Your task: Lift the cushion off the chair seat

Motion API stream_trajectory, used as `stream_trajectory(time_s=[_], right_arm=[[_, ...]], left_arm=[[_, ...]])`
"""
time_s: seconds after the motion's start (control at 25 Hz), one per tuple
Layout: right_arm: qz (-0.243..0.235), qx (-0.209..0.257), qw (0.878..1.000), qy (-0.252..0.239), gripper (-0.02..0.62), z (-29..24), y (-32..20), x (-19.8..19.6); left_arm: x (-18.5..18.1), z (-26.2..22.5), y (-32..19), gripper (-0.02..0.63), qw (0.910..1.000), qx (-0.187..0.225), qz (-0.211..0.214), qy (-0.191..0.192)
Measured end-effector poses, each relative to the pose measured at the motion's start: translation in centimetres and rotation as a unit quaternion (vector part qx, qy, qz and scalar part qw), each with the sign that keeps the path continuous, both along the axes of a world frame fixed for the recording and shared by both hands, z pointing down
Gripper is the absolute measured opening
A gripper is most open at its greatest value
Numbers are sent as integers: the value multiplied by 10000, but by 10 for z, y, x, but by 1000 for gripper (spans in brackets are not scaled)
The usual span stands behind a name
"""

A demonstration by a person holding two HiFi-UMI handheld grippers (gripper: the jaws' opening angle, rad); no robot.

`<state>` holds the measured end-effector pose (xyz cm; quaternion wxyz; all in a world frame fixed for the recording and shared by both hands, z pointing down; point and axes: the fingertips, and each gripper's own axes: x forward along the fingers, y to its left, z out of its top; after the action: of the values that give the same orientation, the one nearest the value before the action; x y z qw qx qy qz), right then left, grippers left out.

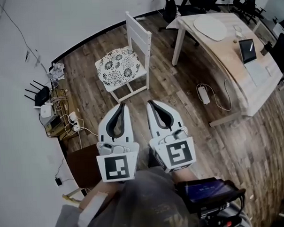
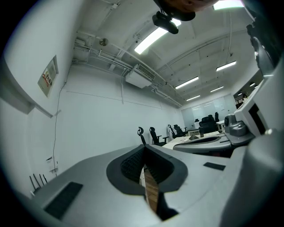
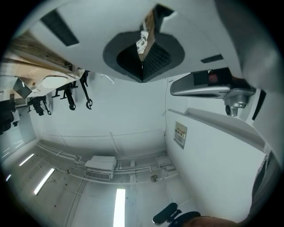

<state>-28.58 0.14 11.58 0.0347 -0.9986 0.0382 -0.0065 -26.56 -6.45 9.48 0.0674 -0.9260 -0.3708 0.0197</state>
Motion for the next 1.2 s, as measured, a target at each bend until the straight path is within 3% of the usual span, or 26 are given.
stream_trajectory(time_s=[0.28,0.76,1.2], right_arm=[[-162,84,9998,-31,7,-4,43,40],[-632,179,9977,-154,7,12,52,104],[-865,-133,9956,-340,6,23,46,210]], left_arm=[[32,-4,43,6,9997,60,-203,74],[90,6,52,6,9979,121,-630,8],[200,11,39,6,9950,-245,-958,-104]])
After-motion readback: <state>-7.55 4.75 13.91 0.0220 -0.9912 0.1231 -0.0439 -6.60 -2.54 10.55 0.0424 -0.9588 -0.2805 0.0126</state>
